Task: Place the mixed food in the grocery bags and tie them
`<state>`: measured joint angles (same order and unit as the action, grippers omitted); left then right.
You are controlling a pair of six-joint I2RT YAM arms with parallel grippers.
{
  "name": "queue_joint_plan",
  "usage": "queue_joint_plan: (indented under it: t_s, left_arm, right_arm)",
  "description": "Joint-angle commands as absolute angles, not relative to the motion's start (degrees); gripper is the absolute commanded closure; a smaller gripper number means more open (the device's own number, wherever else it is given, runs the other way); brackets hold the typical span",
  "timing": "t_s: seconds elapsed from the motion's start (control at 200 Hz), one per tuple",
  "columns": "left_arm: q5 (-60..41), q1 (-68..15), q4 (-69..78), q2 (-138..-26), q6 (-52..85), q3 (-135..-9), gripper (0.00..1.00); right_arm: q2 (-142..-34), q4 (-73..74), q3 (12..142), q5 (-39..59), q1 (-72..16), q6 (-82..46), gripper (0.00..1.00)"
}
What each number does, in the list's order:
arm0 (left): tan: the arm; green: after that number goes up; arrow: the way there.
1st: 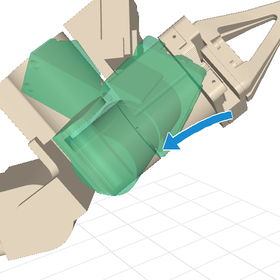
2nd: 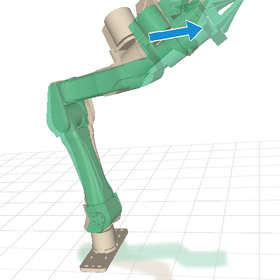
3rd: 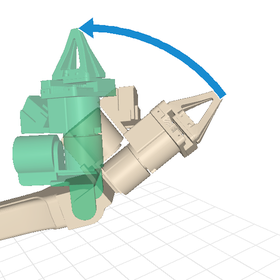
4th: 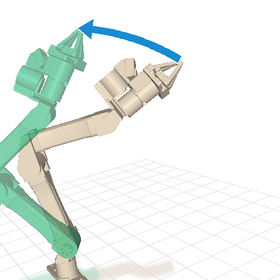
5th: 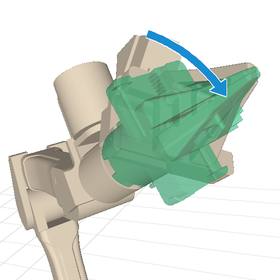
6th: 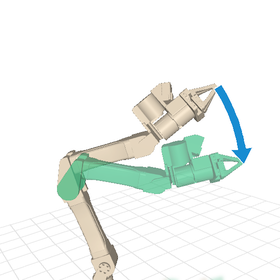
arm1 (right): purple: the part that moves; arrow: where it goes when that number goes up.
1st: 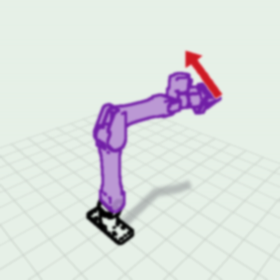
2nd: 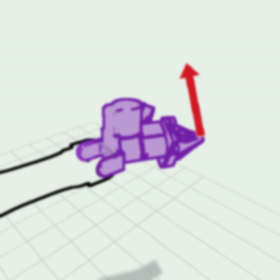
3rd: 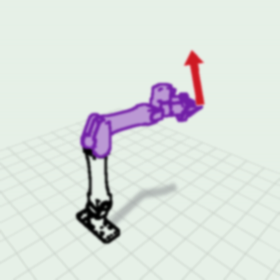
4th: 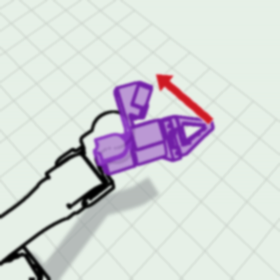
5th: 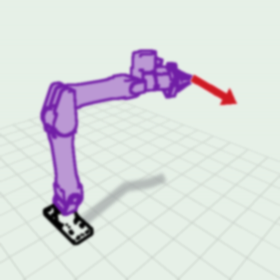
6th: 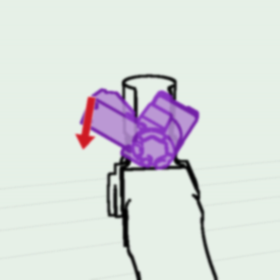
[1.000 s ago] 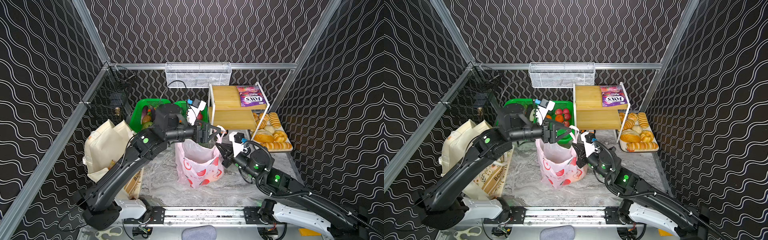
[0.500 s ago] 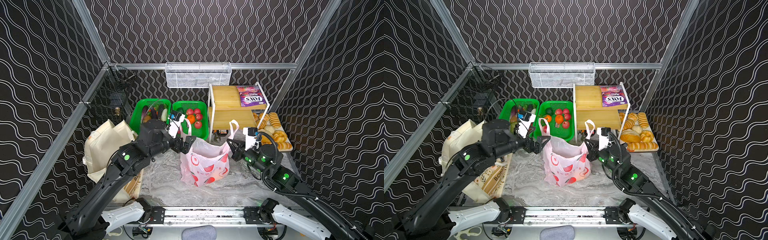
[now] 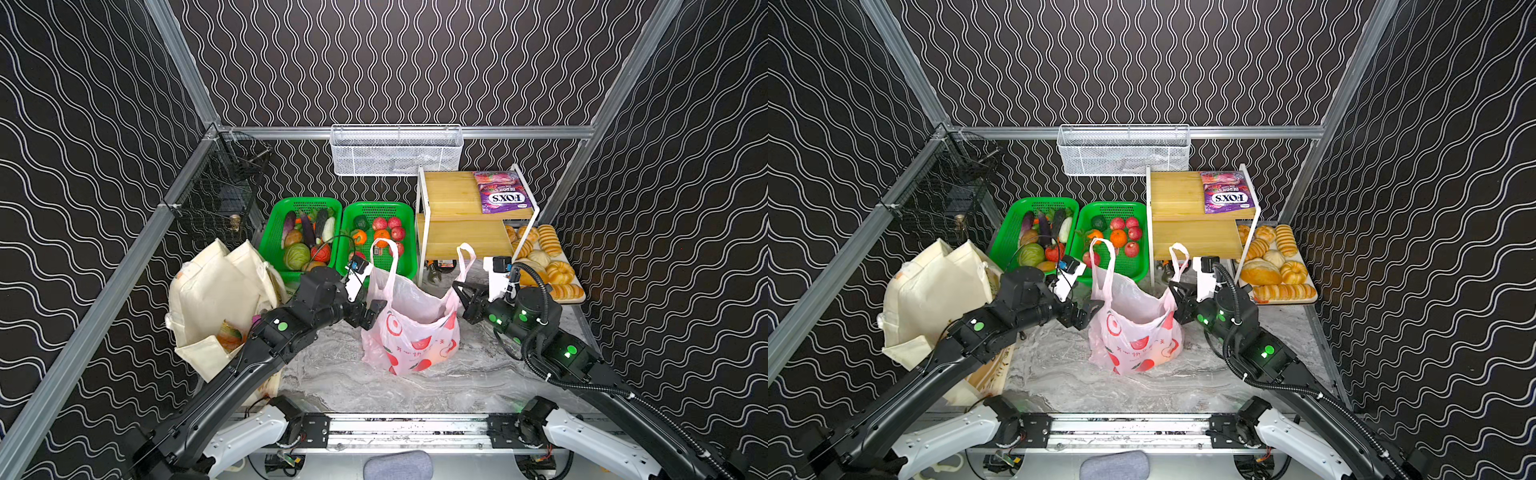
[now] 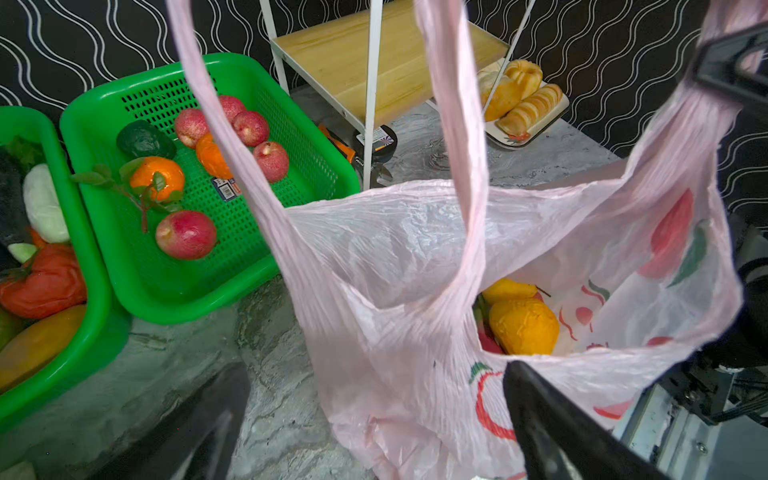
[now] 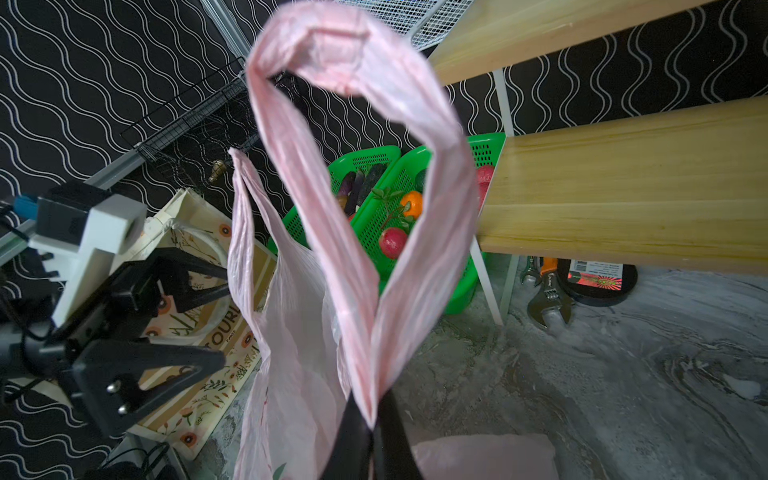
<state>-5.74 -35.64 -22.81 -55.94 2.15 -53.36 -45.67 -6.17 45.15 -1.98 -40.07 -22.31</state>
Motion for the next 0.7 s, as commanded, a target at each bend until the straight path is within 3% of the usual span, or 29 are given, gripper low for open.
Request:
queue_joint_plan:
  t_s: [0.0,0.225,0.511,0.696]
  left_arm:
    - [-10.0,-35.2,-10.8,-56.1,-5.3,-49.6,0.01]
    - [-13.4,-34.4,12.8,-54.3,-13.6,-37.1,0.01]
    - [-20.8,-29.9,16.1,-58.8,-11.6,-39.3,0.01]
    - [-19.8,-28.8,14.3,-61.1,-12.4,-40.9,0.01]
  right_arm:
    - [-45.9,-5.8,45.9,-0.7,-40.0,-23.2,1.0]
    - [-46.4,-6.4,46.8,-0.2,-40.1,-23.1,1.0]
    - [-46.7,-6.5,47.2,0.7,-40.0,-23.2,1.0]
    - [-46.7,-5.7,46.8,1.8,-40.1,-23.8,1.0]
